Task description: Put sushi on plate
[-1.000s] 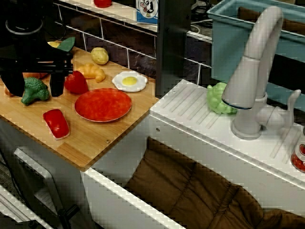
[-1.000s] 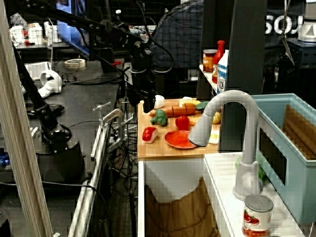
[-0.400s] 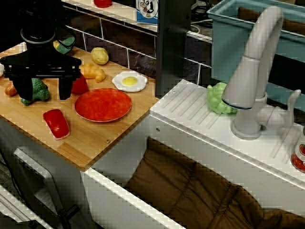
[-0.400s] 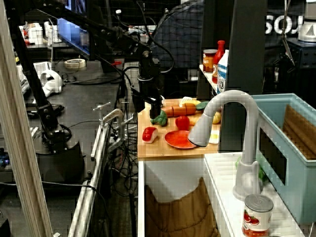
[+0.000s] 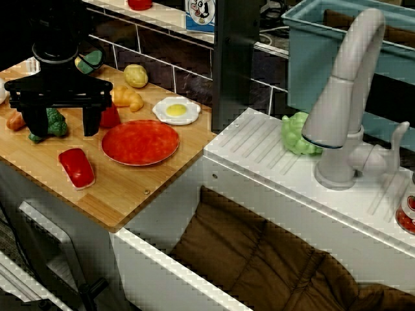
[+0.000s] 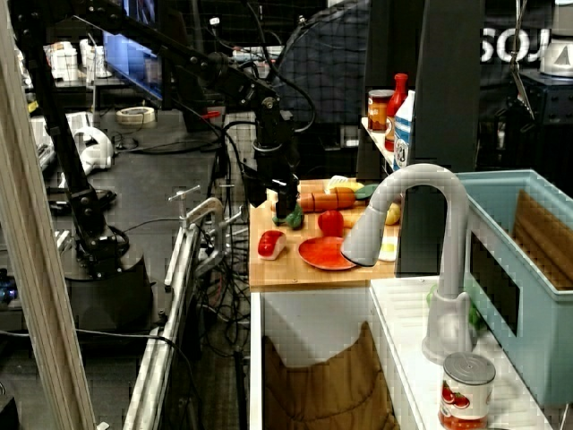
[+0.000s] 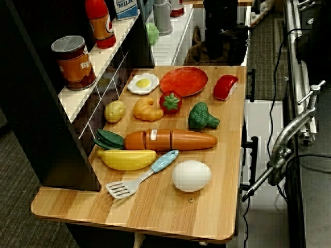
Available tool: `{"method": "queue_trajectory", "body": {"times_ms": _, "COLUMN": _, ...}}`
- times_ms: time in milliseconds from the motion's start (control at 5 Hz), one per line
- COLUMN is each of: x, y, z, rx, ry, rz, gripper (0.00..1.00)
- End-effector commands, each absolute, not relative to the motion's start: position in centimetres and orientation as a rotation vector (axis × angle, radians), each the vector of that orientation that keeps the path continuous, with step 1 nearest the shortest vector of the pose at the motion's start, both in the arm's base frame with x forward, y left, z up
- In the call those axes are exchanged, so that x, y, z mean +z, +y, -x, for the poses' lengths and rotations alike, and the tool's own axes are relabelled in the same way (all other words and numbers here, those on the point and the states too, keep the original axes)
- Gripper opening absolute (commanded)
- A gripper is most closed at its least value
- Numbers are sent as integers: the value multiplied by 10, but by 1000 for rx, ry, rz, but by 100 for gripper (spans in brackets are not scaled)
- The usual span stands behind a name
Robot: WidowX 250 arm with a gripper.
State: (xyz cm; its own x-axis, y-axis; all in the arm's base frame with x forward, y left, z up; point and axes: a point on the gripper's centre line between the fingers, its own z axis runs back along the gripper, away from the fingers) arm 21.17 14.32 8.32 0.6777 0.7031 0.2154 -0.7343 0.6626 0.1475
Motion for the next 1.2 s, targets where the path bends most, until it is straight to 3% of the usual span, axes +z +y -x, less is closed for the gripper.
{"method": "queue_trajectory", "body": {"times_ms": 0, "x": 55, "y": 147, "z": -211, "rx": 822, "ry": -180, "rz": -300, "gripper": 100}}
{"method": "queue_trajectory", "body": {"times_ms": 1000, "x": 36, "y": 150, "z": -209, "rx": 834, "ry": -196, "rz": -343, "gripper": 100}}
